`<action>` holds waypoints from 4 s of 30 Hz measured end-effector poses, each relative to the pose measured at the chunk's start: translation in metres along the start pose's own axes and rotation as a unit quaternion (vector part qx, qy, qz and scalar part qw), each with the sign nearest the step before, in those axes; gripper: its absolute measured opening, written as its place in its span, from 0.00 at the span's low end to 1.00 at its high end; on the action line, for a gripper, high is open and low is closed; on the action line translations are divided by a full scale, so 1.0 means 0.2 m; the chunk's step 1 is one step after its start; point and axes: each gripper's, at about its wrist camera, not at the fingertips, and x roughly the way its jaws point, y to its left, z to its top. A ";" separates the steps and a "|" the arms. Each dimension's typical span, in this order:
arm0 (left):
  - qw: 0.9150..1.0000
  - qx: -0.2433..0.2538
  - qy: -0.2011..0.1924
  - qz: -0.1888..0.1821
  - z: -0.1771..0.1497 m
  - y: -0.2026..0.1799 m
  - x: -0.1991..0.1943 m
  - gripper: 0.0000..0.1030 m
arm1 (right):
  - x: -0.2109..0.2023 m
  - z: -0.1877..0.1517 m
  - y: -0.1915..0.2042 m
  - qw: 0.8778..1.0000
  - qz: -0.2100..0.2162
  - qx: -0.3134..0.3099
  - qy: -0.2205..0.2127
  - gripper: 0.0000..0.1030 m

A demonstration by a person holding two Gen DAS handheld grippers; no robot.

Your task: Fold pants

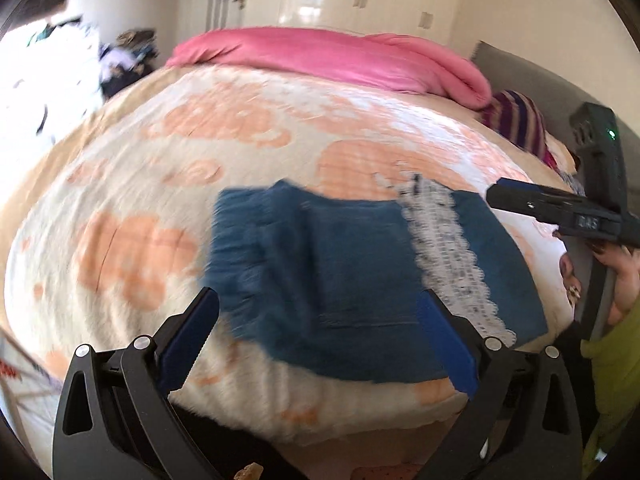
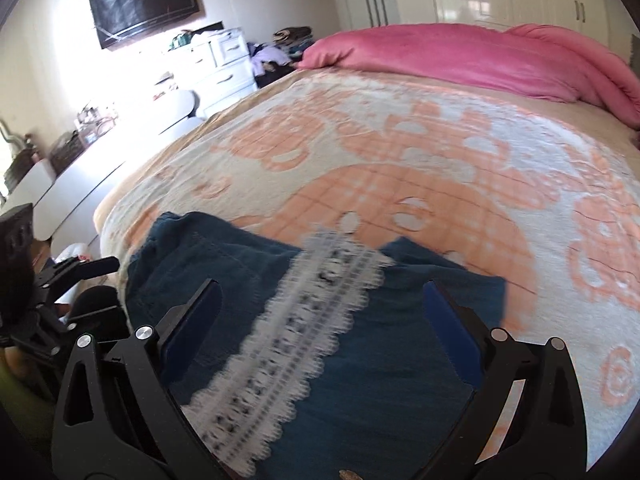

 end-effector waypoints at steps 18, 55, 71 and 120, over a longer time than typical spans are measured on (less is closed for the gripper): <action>0.995 -0.092 0.028 -0.030 -0.07 0.20 0.12 0.96 | 0.39 0.22 0.41 0.989 0.098 -0.071 0.088 0.92; 0.956 -0.107 0.046 -0.271 0.12 -0.30 0.27 0.84 | 0.09 0.21 -0.09 0.964 0.264 0.008 0.020 0.32; 0.953 0.033 0.114 -0.279 0.01 -0.72 0.40 0.89 | -0.04 -0.16 -0.42 0.992 0.111 0.050 0.038 0.51; 0.987 0.011 0.035 -0.155 0.24 -0.37 0.19 0.96 | -0.43 -0.52 0.13 0.996 0.024 -0.082 -0.016 0.91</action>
